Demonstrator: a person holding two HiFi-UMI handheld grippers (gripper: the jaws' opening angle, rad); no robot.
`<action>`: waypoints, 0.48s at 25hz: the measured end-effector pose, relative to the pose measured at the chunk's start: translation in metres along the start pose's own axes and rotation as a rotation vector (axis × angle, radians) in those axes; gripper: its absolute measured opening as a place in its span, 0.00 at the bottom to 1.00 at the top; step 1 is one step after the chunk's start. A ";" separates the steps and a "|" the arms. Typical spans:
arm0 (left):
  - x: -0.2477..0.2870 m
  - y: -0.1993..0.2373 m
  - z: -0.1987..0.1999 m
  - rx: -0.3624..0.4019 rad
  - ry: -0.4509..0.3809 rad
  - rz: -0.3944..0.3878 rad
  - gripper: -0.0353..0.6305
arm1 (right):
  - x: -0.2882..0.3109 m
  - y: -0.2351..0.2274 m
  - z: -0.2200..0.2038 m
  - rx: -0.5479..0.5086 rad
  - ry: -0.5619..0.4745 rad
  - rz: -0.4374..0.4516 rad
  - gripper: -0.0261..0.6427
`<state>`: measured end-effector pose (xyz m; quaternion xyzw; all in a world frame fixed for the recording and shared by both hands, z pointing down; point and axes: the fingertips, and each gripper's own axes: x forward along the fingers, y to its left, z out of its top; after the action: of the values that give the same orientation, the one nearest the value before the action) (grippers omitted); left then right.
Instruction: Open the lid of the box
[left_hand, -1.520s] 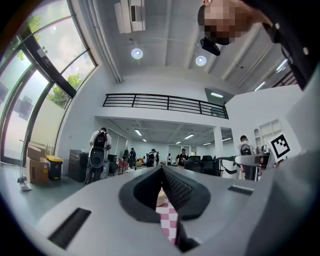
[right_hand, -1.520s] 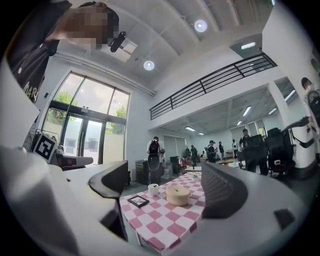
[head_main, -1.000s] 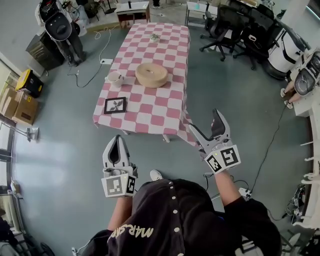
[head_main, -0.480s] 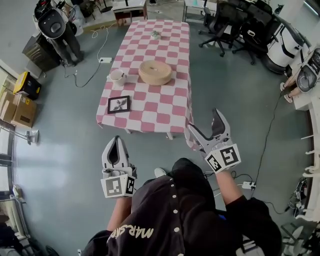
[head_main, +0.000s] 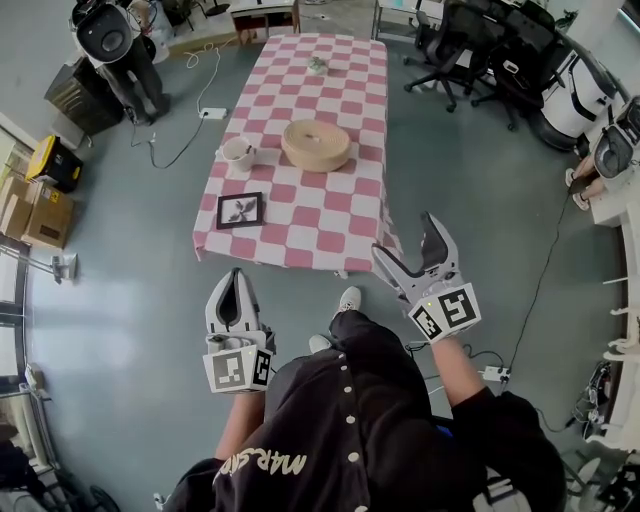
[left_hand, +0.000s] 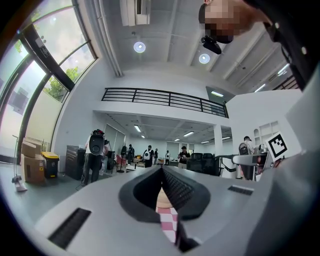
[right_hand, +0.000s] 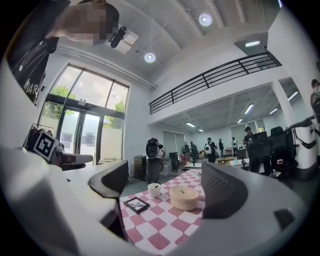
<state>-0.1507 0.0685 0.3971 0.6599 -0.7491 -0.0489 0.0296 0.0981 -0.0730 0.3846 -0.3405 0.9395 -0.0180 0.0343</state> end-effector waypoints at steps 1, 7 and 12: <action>0.005 0.001 0.002 0.001 -0.002 -0.001 0.06 | 0.005 -0.003 0.001 0.000 -0.002 0.001 0.71; 0.040 0.003 0.012 0.030 -0.014 -0.016 0.06 | 0.034 -0.013 0.005 0.004 -0.011 0.026 0.71; 0.069 0.000 0.014 0.023 -0.022 -0.022 0.06 | 0.053 -0.026 0.003 -0.006 -0.001 0.049 0.71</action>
<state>-0.1607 0.0008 0.3817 0.6677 -0.7427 -0.0478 0.0133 0.0746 -0.1267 0.3803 -0.3176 0.9475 -0.0144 0.0341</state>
